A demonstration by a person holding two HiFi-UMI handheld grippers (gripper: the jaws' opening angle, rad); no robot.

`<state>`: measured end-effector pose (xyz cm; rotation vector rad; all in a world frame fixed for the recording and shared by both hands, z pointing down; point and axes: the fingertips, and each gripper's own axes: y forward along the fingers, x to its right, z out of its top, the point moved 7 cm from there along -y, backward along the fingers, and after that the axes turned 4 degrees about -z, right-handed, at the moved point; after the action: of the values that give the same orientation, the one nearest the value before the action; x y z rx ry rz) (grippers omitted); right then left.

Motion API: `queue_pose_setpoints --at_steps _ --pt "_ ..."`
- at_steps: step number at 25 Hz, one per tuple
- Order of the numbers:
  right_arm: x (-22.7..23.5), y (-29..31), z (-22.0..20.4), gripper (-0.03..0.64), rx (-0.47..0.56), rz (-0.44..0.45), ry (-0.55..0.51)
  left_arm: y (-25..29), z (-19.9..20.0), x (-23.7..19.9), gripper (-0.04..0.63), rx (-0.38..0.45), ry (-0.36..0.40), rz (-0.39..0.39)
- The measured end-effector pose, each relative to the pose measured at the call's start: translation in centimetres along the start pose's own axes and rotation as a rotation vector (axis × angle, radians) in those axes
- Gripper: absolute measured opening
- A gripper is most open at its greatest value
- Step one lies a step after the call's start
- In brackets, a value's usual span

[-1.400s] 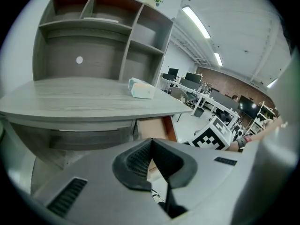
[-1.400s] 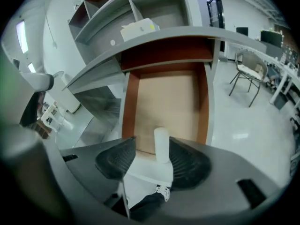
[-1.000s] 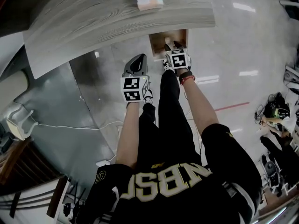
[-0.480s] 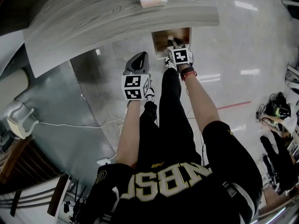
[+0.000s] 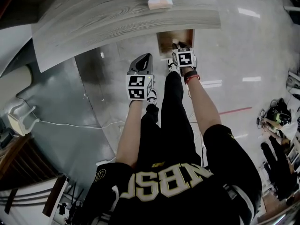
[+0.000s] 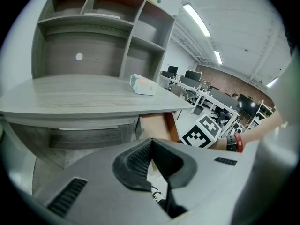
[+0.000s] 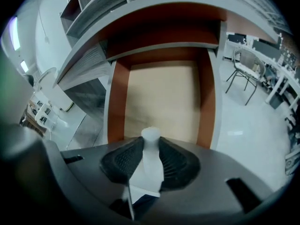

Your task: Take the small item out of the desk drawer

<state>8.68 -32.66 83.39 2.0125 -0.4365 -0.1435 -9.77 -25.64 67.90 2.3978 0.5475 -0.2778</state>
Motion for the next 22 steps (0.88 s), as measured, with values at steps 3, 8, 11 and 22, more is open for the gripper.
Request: queue_pose_setpoints --at_steps 3,8,11,22 --pt "0.0 -0.8 -0.1 0.112 0.010 -0.002 -0.002 -0.8 0.3 0.2 0.014 0.016 0.009 0.000" --pt "-0.2 -4.3 0.6 0.112 0.033 -0.015 0.007 -2.3 1.1 0.8 0.012 0.045 0.009 -0.009" --pt "-0.4 -5.7 0.2 0.112 0.047 -0.016 0.022 -3.3 1.4 1.1 0.012 0.059 0.011 -0.004" --pt "-1.5 -13.4 -0.3 0.112 0.121 -0.051 0.120 -8.1 2.5 1.5 0.012 0.102 0.027 0.021"
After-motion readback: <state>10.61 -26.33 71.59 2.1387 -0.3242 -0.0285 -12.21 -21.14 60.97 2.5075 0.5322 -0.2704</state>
